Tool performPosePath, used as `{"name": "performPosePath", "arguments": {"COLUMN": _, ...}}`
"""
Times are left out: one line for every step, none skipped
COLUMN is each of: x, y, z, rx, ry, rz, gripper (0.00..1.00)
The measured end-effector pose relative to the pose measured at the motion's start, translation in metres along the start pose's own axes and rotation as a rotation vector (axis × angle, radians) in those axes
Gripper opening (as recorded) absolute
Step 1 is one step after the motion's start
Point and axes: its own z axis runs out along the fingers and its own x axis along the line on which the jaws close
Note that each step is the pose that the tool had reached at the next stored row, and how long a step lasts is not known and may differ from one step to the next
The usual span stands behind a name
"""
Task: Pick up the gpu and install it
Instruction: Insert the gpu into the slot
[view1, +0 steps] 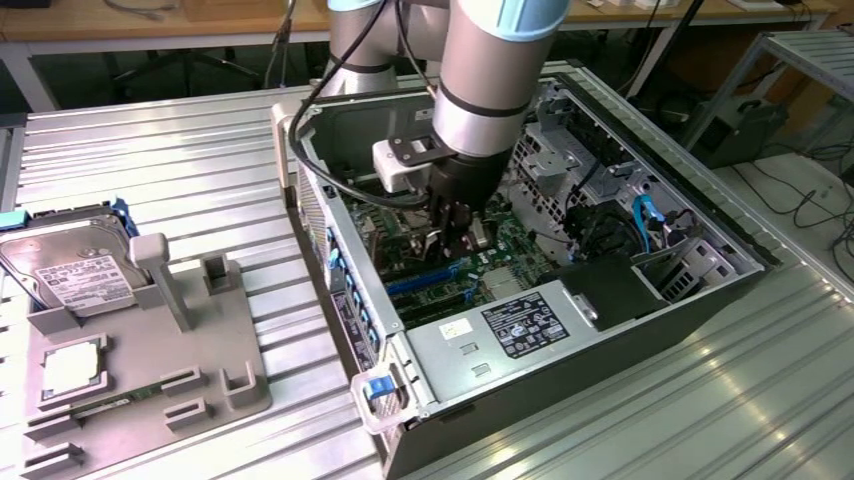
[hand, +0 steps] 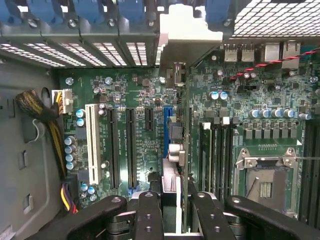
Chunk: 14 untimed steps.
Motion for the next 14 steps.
{"name": "performPosePath", "arguments": {"x": 0.002, "y": 0.0001, "z": 0.0017, "rx": -0.0003, "ry": -0.0004, "rz": 0.000, "gripper": 0.28}}
{"name": "performPosePath", "arguments": {"x": 0.004, "y": 0.0000, "z": 0.0030, "rx": -0.0004, "ry": -0.0010, "rz": 0.000, "gripper": 0.28}}
{"name": "performPosePath", "arguments": {"x": 0.006, "y": 0.0005, "z": 0.0046, "rx": -0.0005, "ry": -0.0014, "rz": 0.000, "gripper": 0.28}}
{"name": "performPosePath", "arguments": {"x": 0.006, "y": 0.0015, "z": 0.0060, "rx": -0.0004, "ry": -0.0016, "rz": 0.000, "gripper": 0.28}}
{"name": "performPosePath", "arguments": {"x": 0.006, "y": 0.0028, "z": 0.0068, "rx": -0.0005, "ry": -0.0015, "rz": 0.000, "gripper": 0.28}}
{"name": "performPosePath", "arguments": {"x": 0.006, "y": 0.0041, "z": 0.0080, "rx": -0.0006, "ry": -0.0014, "rz": 0.000, "gripper": 0.28}}
{"name": "performPosePath", "arguments": {"x": 0.006, "y": 0.0046, "z": 0.0095, "rx": -0.0005, "ry": -0.0015, "rz": 0.000, "gripper": 0.28}}
{"name": "performPosePath", "arguments": {"x": 0.006, "y": 0.0054, "z": 0.0115, "rx": -0.0007, "ry": -0.0015, "rz": 0.000, "gripper": 0.28}}
{"name": "performPosePath", "arguments": {"x": 0.006, "y": 0.0072, "z": 0.0128, "rx": -0.0009, "ry": -0.0014, "rz": 0.000, "gripper": 0.28}}
{"name": "performPosePath", "arguments": {"x": 0.006, "y": 0.0085, "z": 0.0135, "rx": -0.0010, "ry": -0.0015, "rz": 0.000, "gripper": 0.28}}
{"name": "performPosePath", "arguments": {"x": 0.006, "y": 0.0095, "z": 0.0144, "rx": -0.0009, "ry": -0.0017, "rz": 0.000, "gripper": 0.28}}
{"name": "performPosePath", "arguments": {"x": 0.006, "y": 0.0109, "z": 0.0156, "rx": -0.0011, "ry": -0.0018, "rz": 0.000, "gripper": 0.28}}
{"name": "performPosePath", "arguments": {"x": 0.006, "y": 0.0115, "z": 0.0157, "rx": -0.0014, "ry": -0.0015, "rz": 0.000, "gripper": 0.28}}
{"name": "performPosePath", "arguments": {"x": 0.006, "y": 0.0122, "z": 0.0161, "rx": -0.0015, "ry": -0.0018, "rz": 0.000, "gripper": 0.28}}
